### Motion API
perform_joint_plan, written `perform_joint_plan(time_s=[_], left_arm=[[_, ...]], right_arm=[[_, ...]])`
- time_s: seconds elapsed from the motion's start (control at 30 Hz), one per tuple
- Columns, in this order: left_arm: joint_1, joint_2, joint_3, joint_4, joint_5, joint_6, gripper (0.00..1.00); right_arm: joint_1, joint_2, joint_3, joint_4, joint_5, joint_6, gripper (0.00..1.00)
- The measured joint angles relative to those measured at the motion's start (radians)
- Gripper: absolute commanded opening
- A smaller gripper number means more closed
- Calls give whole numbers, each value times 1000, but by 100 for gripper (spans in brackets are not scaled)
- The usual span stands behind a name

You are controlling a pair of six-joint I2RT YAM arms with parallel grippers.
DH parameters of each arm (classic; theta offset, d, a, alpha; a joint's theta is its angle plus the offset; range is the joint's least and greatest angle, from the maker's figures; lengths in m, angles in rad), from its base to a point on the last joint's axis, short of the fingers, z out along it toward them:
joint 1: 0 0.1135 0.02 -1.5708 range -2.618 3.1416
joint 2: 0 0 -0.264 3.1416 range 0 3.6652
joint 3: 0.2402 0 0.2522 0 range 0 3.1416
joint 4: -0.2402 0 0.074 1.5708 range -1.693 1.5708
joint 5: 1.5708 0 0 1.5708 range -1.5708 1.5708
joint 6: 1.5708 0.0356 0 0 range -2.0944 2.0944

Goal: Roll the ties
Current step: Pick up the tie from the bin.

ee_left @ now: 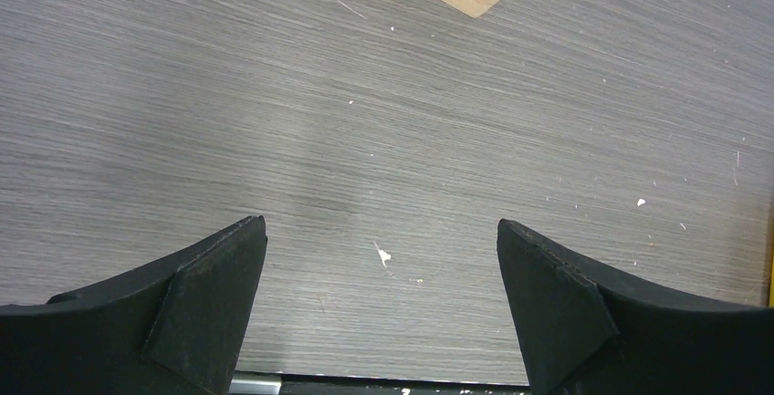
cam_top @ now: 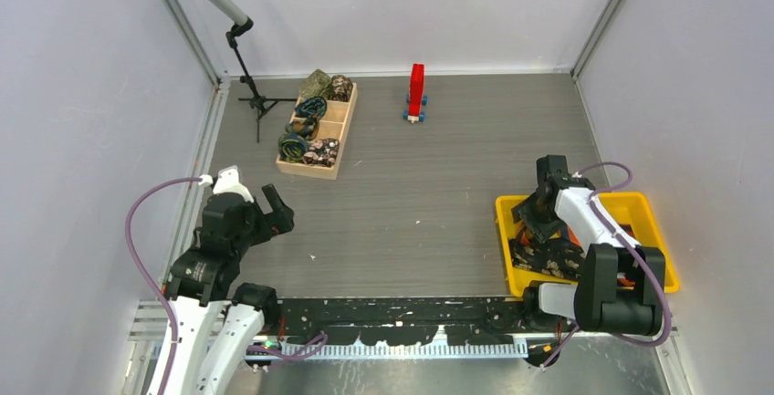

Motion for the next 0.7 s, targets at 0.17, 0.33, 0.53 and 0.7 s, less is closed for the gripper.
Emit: perform_joint_plan(time_s=[0.17, 0.33, 0.53, 0.7], left_arm=[[0, 0, 0, 0, 0, 0, 100], [0, 0, 0, 0, 0, 0, 100], [0, 0, 0, 0, 0, 0, 100], [0, 0, 0, 0, 1, 0, 100]], right_arm=[[0, 38, -3, 38, 3, -3, 62], [-2, 53, 2, 37, 41, -18, 90], [-92, 50, 114, -28, 121, -76, 94], [-245, 2, 136, -40, 119, -68, 93]])
